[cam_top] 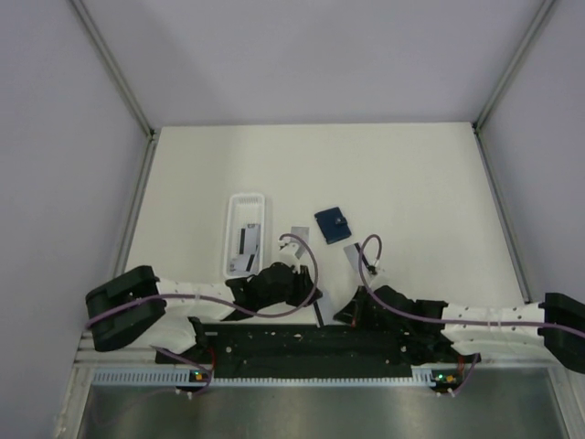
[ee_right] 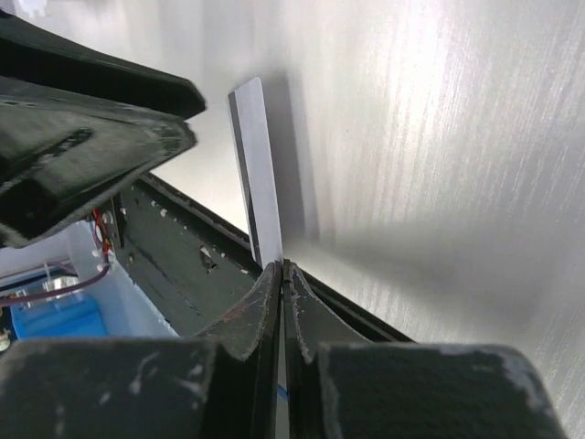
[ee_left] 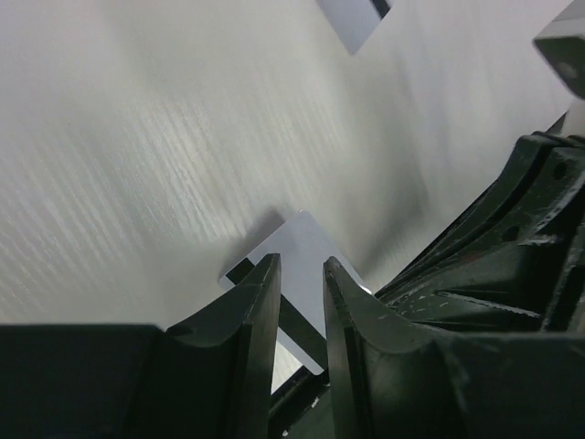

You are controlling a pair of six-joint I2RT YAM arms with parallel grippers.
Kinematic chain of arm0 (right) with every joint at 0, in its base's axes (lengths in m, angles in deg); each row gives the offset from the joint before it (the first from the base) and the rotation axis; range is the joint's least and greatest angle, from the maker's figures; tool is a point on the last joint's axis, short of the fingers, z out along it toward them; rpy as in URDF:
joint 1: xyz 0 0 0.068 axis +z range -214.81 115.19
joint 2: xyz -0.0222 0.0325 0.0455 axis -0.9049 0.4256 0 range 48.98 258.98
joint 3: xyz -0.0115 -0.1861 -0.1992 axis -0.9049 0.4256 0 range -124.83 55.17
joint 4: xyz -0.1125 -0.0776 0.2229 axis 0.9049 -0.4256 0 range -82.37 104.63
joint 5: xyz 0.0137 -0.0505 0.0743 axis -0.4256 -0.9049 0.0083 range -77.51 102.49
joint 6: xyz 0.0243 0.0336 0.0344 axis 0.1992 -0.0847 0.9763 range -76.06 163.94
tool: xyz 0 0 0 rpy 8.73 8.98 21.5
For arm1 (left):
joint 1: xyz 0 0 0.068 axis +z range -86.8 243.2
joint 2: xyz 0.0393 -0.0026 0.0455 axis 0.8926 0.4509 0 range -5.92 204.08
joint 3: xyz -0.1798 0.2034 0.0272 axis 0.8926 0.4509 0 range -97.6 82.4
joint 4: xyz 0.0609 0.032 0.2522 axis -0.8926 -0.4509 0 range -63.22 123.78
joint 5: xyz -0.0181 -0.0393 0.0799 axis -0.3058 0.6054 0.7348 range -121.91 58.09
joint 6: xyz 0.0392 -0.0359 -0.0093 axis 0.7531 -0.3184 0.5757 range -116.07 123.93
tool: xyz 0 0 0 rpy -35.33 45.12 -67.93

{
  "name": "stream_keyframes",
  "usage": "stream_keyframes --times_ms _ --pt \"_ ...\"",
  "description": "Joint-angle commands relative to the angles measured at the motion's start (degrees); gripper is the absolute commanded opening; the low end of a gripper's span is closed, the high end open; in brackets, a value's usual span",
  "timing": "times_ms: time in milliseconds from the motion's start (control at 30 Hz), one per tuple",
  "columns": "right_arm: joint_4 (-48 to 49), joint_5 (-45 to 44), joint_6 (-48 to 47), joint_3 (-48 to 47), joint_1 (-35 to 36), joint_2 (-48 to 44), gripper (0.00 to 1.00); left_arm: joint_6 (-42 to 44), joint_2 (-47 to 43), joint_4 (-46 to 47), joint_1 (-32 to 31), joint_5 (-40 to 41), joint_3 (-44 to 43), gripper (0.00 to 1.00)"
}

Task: Put the credit cards into the card holder
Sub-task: Pick up the credit card at the corner of the board.

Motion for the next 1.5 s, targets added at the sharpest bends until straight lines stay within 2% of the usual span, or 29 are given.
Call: stream_keyframes --times_ms 0,233,267,400,533,767,900,1133,1433,1467 --pt "0.38 -1.79 -3.33 -2.06 0.1 -1.7 0.0 1.2 -7.73 -3.33 0.04 3.68 -2.92 0.33" --pt "0.04 -5.04 -5.26 -2.67 0.01 -6.97 0.0 1.55 -19.51 -6.94 0.4 5.09 -1.25 0.44" --pt "0.03 -5.31 -6.4 -3.2 0.1 -7.76 0.0 1.38 -21.35 -6.68 0.48 4.83 -0.38 0.5" --pt "2.58 -4.87 -13.34 -4.6 0.01 -11.54 0.0 0.67 -26.81 -4.4 0.57 4.82 3.93 0.57" --pt "5.2 -5.48 -16.25 -4.61 -0.08 -14.7 0.0 -0.9 -31.64 -2.55 0.48 5.0 7.8 0.58" --pt "9.7 -7.07 -14.85 -1.27 -1.66 -20.07 0.0 -4.42 -39.73 -1.4 0.57 5.7 12.99 0.58" --pt "12.59 -3.13 -13.53 0.49 -3.85 -20.69 0.0 -5.39 -41.23 0.78 0.57 5.53 14.57 0.58" --pt "15.85 0.22 -13.44 0.66 -4.39 -18.93 0.0 -7.32 -39.04 11.59 0.57 3.07 17.47 0.59" --pt "22.7 4.97 -13.53 1.54 -4.47 -14.54 0.0 -6.98 -36.32 13.45 0.57 3.24 16.42 0.6" --pt "23.14 5.15 -13.53 1.37 -4.47 -13.67 0.0 -6.8 -35.97 13.36 0.57 3.24 16.07 0.57"
